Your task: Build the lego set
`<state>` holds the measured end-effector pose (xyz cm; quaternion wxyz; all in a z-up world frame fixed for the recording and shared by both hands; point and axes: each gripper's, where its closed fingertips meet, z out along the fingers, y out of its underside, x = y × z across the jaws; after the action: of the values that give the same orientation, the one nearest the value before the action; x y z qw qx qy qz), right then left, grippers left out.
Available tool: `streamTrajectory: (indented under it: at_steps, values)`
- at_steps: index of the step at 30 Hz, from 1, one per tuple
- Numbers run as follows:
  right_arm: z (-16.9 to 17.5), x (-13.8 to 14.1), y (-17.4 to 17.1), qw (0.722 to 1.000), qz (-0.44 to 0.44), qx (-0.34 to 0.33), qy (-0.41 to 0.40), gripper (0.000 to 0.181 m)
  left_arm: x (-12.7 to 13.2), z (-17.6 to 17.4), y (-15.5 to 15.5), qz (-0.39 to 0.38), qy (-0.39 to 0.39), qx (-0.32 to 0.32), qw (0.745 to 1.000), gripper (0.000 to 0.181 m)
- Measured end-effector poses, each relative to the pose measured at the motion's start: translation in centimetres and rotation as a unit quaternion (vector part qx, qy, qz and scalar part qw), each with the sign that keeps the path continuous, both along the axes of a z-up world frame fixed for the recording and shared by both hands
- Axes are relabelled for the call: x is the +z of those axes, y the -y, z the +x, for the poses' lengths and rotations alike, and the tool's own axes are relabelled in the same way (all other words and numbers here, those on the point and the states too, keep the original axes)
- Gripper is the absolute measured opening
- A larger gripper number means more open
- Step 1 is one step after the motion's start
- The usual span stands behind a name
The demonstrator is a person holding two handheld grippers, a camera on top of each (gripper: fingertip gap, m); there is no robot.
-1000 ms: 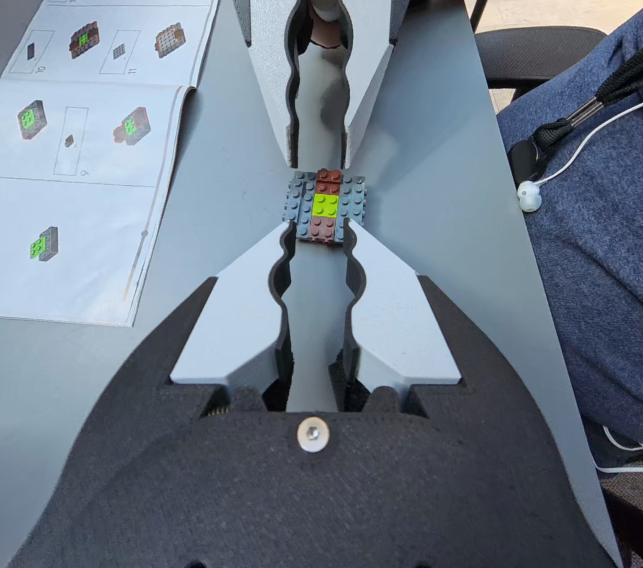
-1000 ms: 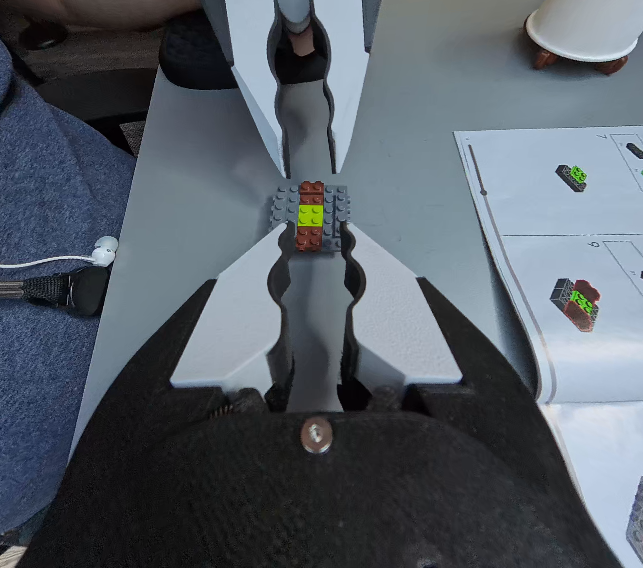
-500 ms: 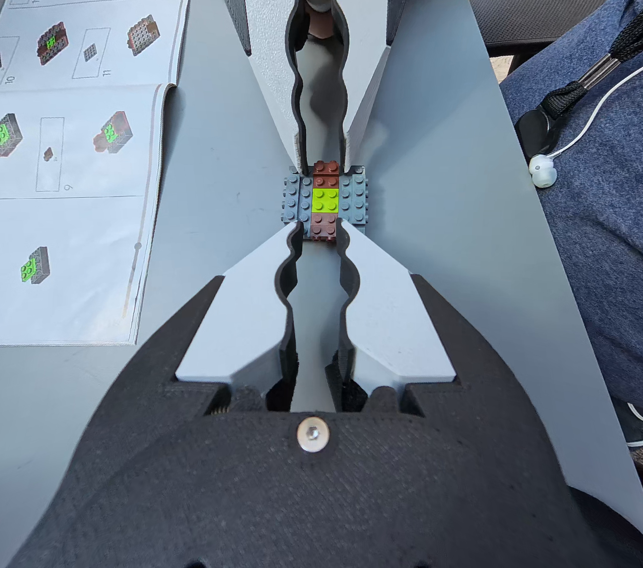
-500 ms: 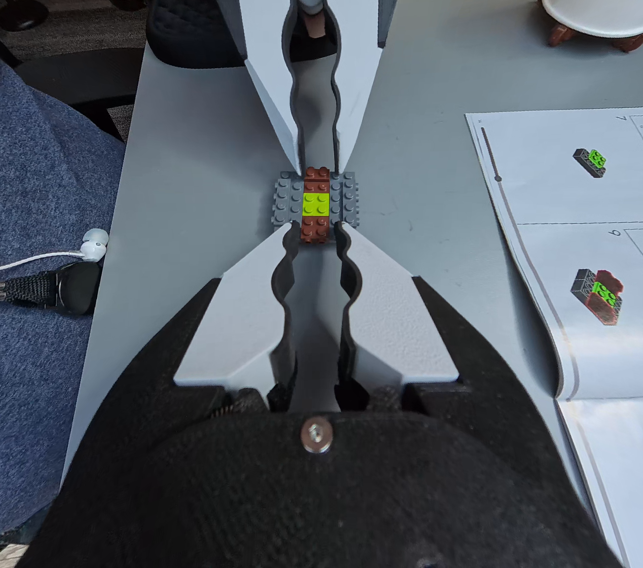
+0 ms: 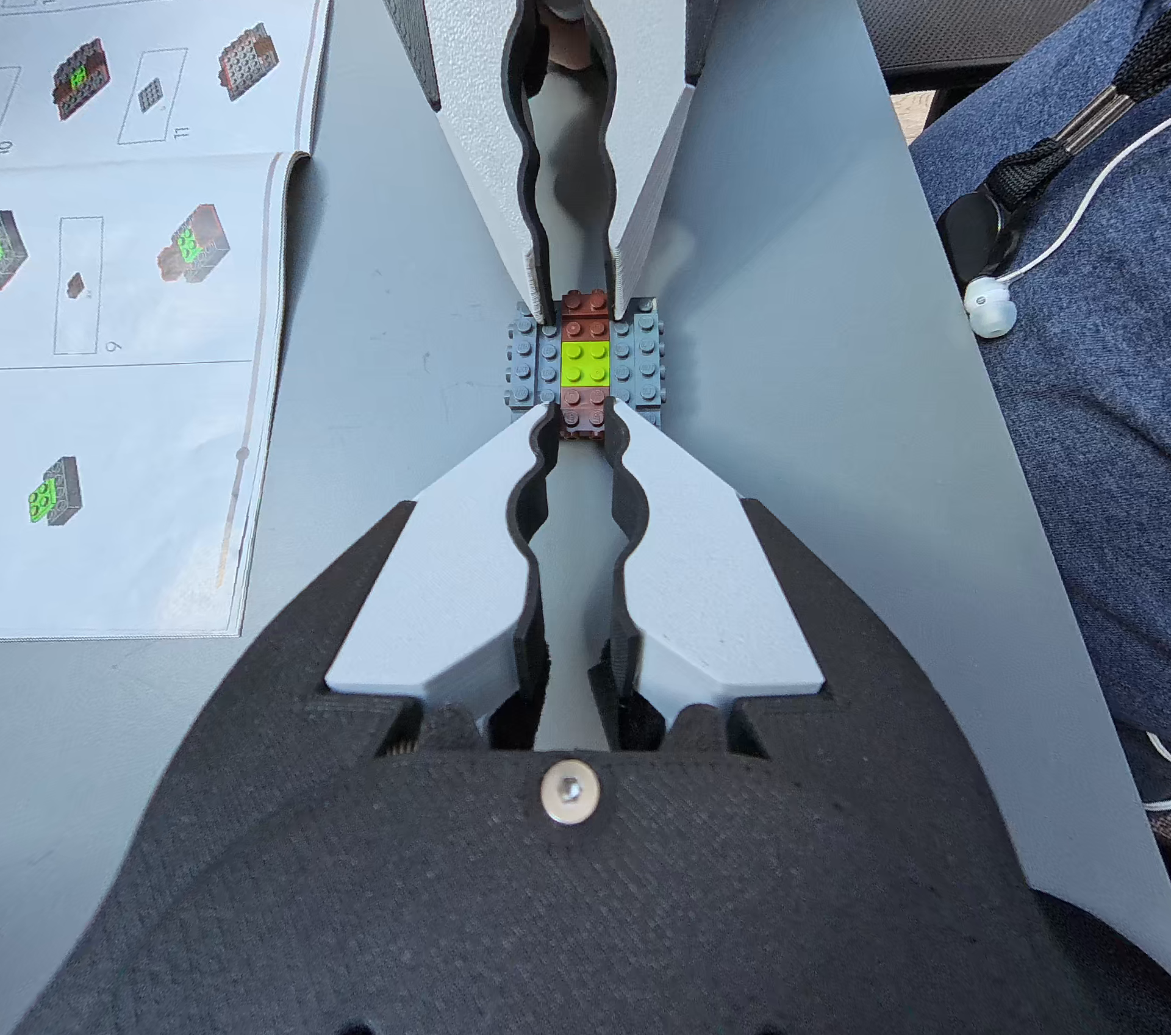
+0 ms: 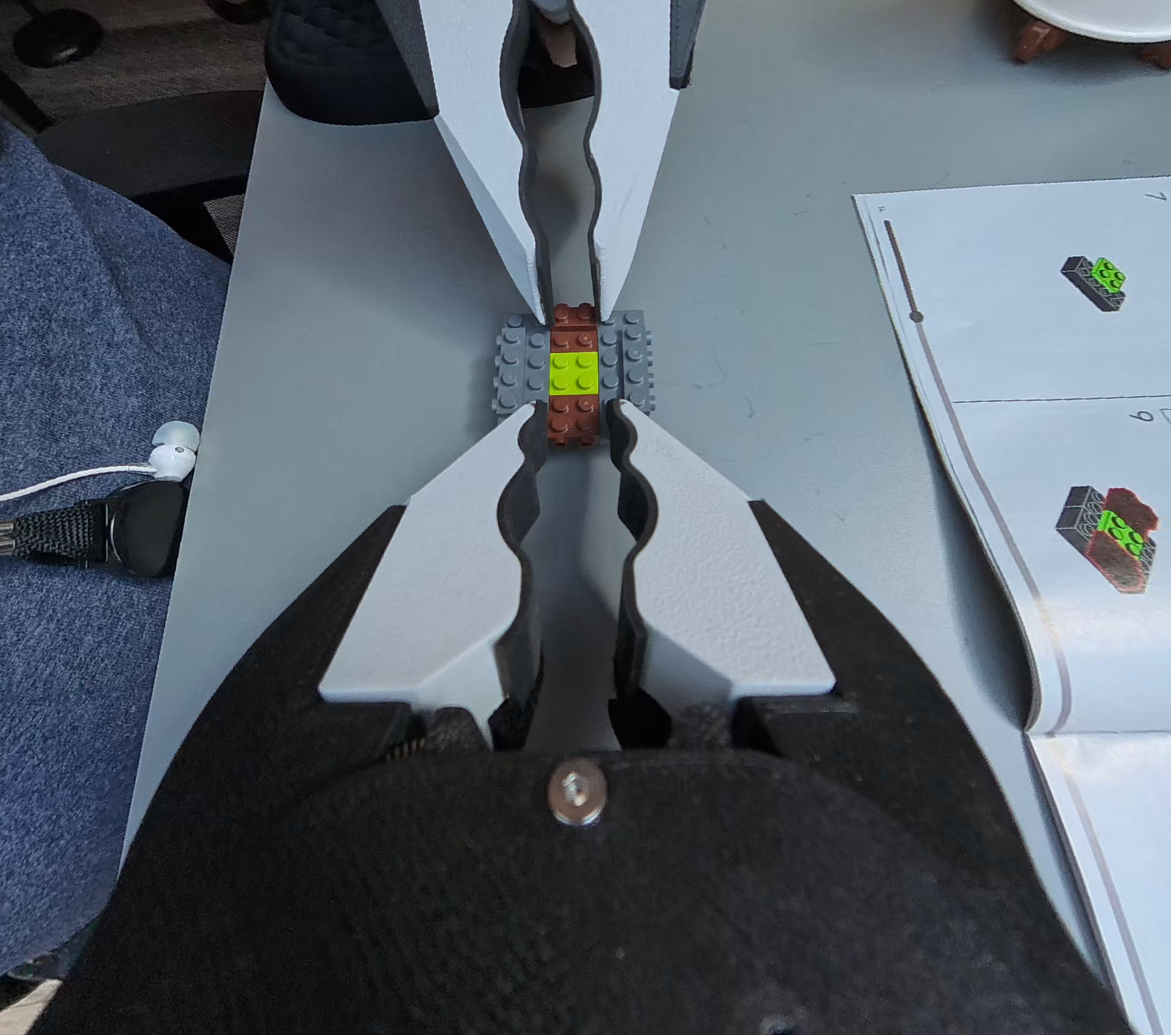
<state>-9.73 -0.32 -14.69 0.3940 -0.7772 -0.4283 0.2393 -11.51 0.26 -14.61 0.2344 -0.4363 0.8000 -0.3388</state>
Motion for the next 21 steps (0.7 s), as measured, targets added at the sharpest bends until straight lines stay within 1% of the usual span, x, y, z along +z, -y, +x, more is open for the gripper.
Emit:
streamTrajectory:
  at_steps: [6, 8, 11, 16, 21]
  values:
    - [0.0, 0.1, 0.0, 1.000, -0.012, -0.002, -0.005, 0.019, 0.1, 0.1, 0.0, -0.010, -0.001, 0.008, 1.000, 0.010]
    - [-0.3, 0.6, 0.1, 1.000, -0.015, 0.002, -0.026, 0.018, 0.6, 0.4, -0.1, -0.028, 0.009, 0.020, 0.999, 0.009]
    - [-0.5, 1.6, -0.4, 0.999, 0.003, -0.004, -0.043, 0.018, 1.5, 0.6, 0.5, -0.059, 0.020, 0.010, 0.998, 0.017]
    - [-0.9, 1.0, -0.5, 1.000, -0.004, 0.002, -0.024, 0.019, 0.1, 0.8, 0.5, -0.024, -0.006, 0.006, 1.000, 0.018]
    - [-1.1, 0.3, -0.6, 1.000, -0.015, 0.004, -0.014, 0.019, -0.1, 0.9, 0.7, -0.026, -0.008, 0.003, 1.000, 0.016]
